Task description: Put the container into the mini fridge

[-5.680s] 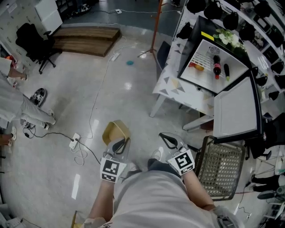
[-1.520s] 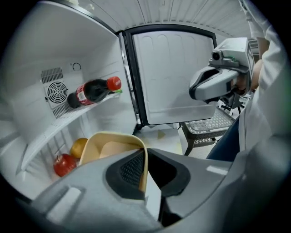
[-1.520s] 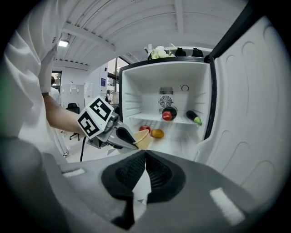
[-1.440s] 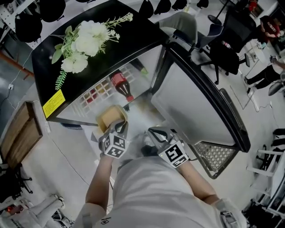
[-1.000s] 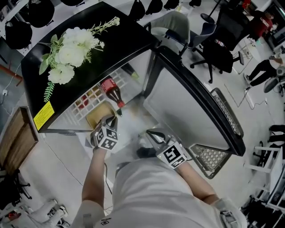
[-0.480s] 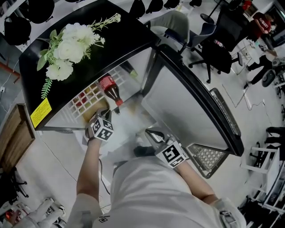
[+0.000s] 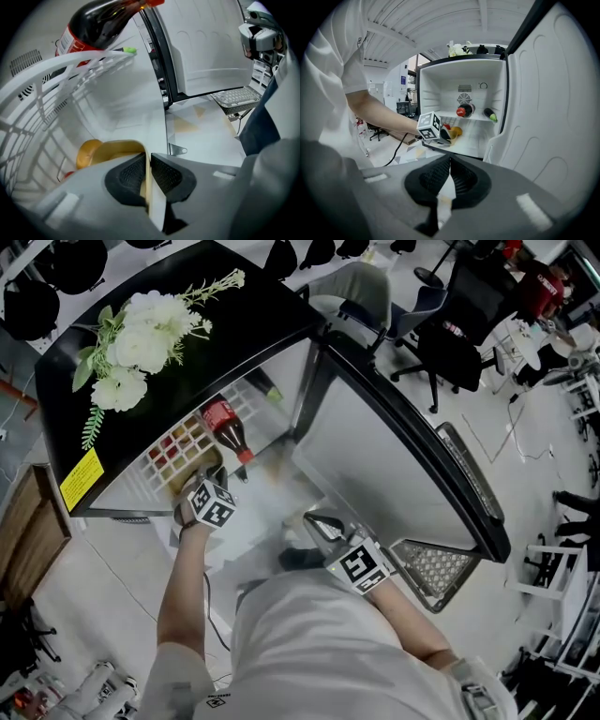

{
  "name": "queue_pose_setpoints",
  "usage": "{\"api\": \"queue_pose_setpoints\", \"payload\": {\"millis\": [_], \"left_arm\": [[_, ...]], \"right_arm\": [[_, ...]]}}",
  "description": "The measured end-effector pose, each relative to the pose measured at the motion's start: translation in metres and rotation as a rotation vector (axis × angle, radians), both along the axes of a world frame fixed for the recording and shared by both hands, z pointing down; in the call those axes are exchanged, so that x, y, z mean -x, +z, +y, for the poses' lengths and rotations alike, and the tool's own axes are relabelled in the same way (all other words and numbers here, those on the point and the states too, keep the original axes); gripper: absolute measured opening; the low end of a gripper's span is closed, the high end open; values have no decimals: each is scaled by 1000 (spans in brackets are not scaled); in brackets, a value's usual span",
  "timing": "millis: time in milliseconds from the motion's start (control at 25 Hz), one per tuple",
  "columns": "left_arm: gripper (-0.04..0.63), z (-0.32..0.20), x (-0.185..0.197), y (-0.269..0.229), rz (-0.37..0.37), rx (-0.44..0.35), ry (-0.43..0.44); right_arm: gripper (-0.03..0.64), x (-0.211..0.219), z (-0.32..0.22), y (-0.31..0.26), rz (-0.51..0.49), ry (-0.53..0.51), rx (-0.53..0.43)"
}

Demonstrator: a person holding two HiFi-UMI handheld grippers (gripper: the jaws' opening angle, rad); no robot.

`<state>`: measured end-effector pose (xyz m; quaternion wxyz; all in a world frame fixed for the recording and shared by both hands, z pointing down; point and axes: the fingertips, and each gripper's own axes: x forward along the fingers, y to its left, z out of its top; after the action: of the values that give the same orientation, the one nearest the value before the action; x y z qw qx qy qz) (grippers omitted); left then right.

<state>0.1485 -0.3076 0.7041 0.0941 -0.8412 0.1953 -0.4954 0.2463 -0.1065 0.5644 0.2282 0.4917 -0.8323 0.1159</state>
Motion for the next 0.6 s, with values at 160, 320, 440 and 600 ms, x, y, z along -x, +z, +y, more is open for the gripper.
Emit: {"api": "queue_pose_setpoints", "payload": {"millis": [160,320,440,600], "left_arm": [[25,-2,0,2,-16,-4,-6],[119,-5,4,2,-31,-22,-33],[135,-1,6,-1,-24,-16,-39],[135,10,8,-8,6,2,-44]], "right_arm": [[5,-1,1,-1,3,6,-4],[5,-1,3,-2,4,9,-5],[5,1,5,-3,6,10,-8],[5,6,6,-7,6,10,-17]]}}
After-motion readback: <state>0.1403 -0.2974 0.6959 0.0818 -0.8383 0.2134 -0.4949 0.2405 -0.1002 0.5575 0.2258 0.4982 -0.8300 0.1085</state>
